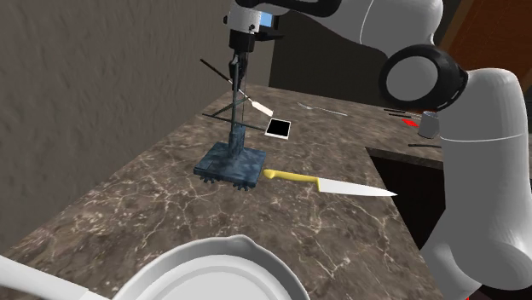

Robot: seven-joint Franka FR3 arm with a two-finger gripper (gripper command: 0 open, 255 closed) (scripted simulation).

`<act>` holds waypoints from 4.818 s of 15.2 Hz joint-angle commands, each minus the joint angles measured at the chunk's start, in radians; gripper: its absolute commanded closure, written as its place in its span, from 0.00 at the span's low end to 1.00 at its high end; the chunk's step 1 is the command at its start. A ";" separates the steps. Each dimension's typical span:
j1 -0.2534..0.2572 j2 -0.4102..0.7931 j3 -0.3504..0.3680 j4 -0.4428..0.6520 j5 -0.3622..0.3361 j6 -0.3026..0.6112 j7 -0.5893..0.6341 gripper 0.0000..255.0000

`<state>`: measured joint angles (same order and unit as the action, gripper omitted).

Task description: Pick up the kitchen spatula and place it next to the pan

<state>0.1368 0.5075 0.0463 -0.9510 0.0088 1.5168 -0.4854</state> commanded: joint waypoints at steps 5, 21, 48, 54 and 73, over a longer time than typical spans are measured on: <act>0.031 -0.014 0.008 0.032 -0.005 -0.046 0.038 1.00; 0.255 -0.244 0.109 -0.320 -0.041 0.080 0.364 1.00; 0.366 -0.276 0.166 -0.611 -0.062 0.338 0.543 1.00; 0.365 -0.274 0.165 -0.658 -0.063 0.387 0.544 1.00; 0.367 -0.284 0.166 -0.546 -0.059 0.264 0.541 0.00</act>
<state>0.5040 0.2230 0.2124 -1.4988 -0.0504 1.7831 0.0559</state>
